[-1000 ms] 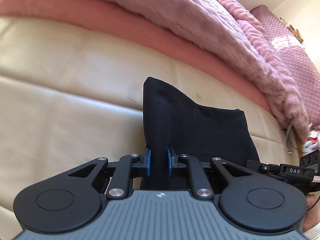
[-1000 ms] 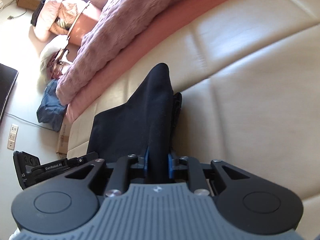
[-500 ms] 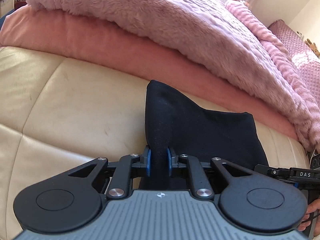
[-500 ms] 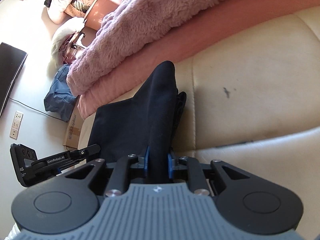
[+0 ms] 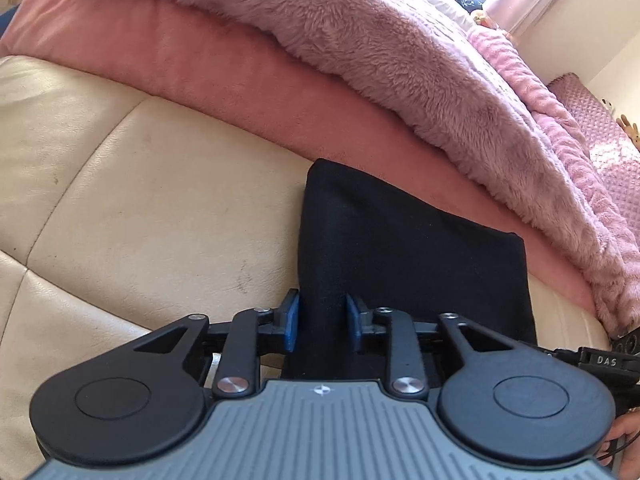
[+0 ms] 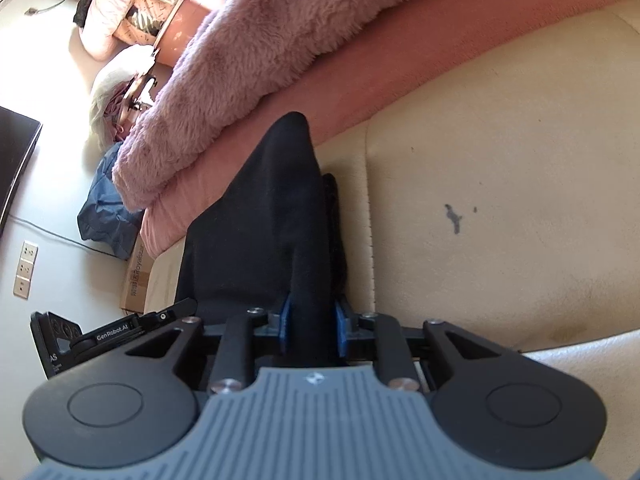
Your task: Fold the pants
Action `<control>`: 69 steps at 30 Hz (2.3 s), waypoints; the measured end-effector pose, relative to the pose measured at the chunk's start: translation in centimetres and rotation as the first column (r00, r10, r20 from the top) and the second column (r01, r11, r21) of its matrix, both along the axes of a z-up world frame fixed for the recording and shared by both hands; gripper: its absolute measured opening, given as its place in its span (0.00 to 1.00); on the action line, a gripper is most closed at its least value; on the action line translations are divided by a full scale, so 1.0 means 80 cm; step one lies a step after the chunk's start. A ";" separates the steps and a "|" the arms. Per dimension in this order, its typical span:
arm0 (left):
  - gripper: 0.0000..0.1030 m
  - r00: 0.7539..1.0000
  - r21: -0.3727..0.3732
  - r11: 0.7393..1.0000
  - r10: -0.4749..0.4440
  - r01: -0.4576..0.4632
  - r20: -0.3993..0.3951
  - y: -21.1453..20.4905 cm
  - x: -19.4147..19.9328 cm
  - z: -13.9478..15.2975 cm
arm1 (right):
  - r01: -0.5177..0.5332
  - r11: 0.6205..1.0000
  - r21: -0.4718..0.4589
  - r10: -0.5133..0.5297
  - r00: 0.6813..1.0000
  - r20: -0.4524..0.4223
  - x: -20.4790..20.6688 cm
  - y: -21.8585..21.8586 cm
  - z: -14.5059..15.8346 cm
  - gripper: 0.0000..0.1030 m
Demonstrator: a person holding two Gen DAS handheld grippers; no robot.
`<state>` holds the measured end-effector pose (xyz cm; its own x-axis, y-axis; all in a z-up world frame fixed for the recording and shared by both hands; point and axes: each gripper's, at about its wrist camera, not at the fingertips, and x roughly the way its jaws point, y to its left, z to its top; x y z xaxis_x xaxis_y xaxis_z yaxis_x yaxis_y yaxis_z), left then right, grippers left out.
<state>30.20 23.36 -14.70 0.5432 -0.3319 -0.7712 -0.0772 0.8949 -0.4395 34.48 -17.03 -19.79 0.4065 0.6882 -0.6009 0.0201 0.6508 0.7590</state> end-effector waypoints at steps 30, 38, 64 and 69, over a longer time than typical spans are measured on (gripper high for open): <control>0.23 0.979 0.295 0.936 0.157 -0.189 0.130 -0.082 -0.125 0.042 | -0.013 0.879 -0.477 0.196 0.921 0.335 -0.106 0.077 0.076 0.16; 0.23 0.989 0.369 0.926 0.027 -0.079 0.143 -0.142 -0.178 0.069 | 0.002 0.873 -0.488 0.217 0.894 0.392 -0.167 0.072 0.111 0.43; 0.86 0.941 0.571 0.802 -0.036 -0.174 0.337 -0.226 -0.313 0.149 | 0.220 0.809 -0.545 0.134 0.835 0.534 -0.377 0.025 0.190 0.79; 0.86 0.960 0.551 0.824 -0.032 -0.133 0.280 -0.226 -0.316 0.136 | 0.183 0.807 -0.561 0.142 0.862 0.486 -0.376 0.031 0.180 0.79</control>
